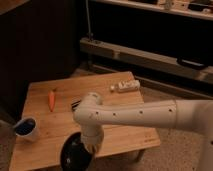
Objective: Drag the ceramic bowl in a circle
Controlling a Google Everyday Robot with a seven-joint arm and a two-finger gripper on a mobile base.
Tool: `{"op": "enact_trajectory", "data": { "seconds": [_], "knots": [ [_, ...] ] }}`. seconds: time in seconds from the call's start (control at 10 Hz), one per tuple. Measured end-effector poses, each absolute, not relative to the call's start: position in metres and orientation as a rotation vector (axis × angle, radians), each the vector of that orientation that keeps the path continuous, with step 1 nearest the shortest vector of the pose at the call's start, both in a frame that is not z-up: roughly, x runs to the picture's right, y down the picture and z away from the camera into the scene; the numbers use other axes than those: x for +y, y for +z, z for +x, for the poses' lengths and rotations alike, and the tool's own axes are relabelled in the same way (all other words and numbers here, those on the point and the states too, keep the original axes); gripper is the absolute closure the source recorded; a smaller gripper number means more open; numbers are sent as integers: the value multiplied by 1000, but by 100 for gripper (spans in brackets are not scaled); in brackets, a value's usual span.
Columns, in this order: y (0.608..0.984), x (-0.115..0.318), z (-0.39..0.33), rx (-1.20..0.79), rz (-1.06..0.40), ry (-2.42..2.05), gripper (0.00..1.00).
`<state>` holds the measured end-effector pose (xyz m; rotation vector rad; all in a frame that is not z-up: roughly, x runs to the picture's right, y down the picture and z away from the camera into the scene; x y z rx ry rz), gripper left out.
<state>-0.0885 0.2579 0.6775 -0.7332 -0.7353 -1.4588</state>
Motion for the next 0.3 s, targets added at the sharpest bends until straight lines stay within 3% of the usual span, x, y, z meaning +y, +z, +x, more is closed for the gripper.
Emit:
{"op": "enact_trajectory", "data": {
  "seconds": [0.3],
  "knots": [
    [712,231,-99,-704,-748,-1422,100]
  ]
}}
